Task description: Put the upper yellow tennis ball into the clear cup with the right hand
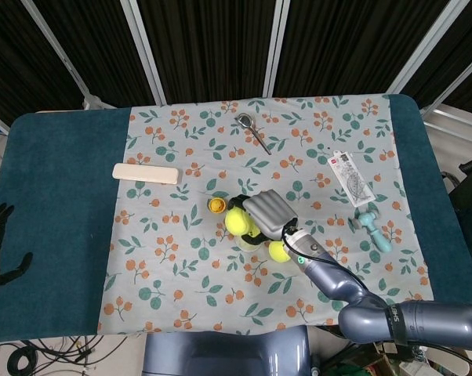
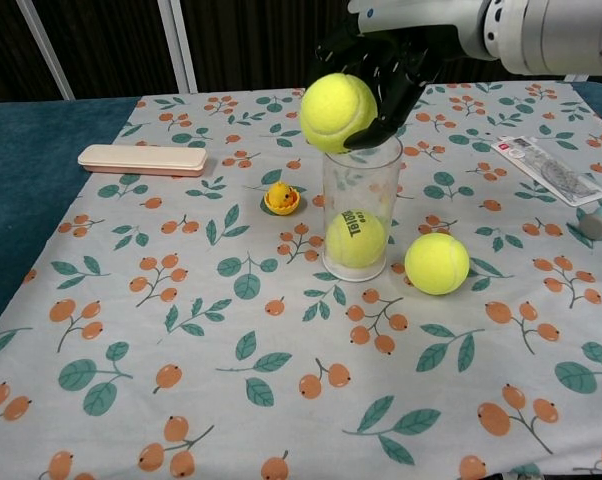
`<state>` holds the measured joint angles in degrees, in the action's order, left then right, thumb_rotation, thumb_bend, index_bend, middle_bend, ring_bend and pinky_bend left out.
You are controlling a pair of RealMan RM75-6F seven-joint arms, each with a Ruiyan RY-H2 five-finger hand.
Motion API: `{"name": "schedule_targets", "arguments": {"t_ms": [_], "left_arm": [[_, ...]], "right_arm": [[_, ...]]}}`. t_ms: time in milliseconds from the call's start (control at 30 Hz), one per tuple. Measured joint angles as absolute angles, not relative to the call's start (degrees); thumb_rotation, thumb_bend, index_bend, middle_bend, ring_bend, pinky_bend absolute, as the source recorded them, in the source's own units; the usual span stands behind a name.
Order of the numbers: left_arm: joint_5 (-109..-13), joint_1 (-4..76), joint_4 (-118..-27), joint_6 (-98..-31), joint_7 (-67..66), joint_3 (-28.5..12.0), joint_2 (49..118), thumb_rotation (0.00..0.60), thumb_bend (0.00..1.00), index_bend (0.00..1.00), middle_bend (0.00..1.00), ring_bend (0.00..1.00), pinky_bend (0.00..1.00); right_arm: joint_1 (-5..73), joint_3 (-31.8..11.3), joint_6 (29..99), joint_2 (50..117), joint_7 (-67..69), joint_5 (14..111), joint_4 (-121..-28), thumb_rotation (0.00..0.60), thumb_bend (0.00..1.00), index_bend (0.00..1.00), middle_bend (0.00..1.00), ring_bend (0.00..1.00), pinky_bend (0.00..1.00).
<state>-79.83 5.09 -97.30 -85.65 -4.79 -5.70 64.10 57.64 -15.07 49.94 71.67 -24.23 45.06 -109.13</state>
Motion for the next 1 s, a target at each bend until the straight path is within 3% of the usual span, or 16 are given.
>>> {"name": "schedule_targets", "arguments": {"t_ms": [167,300,433,700,833,1000], "left_arm": [[-79.84,5.11,-97.29,-85.58,-4.88,-5.65,64.11,0.6,0.3,0.04,0.03,0.0,0.0],[-79.8,5.07,-97.31,-85.65,-5.01,-5.65,64.12,0.6,0.3,0.04,0.03,0.0,0.0],[-79.69,5.09,-97.26,-85.59,-5.2,-5.65,64.17,0.6,0.3,0.04,0.03,0.0,0.0],[-79.66,5.08,-97.18,-85.66,-5.26,-5.68,64.19,0.6,0.3,0.04,0.03,0.0,0.0],[-79.75,5.04,-97.22,-85.76,-5.4,-5.64,64.22,0.6,0.3,0.04,0.03,0.0,0.0],[-79.91,4.94,-97.44,-86.24,-5.76,-5.69,64.25,0.6,0.3,0.04,0.03,0.0,0.0]], "right_arm": [[57.87,-14.31,49.63,70.7,-24.15,44.96,-109.6,0.6,0.15,0.11,0.1,0.21,0.33],[58.1,-13.85,49.59,70.15,-24.26,44.56,-110.14,0.6,0.15,0.08,0.02,0.17,0.32],[58.17,-13.71,49.47,69.2,-23.76,44.19,-111.22,0.6,0.15,0.02,0.0,0.16,0.32],[55.82,-14.32,54.47,65.61,-22.59,47.13,-114.69,0.6,0.15,0.01,0.0,0.16,0.31],[51.44,-13.59,60.88,61.96,-22.39,52.35,-117.93,0.6,0.15,0.01,0.0,0.15,0.27],[41.41,-9.09,73.27,57.57,-23.08,63.75,-121.13,0.6,0.15,0.01,0.0,0.14,0.25]]}}
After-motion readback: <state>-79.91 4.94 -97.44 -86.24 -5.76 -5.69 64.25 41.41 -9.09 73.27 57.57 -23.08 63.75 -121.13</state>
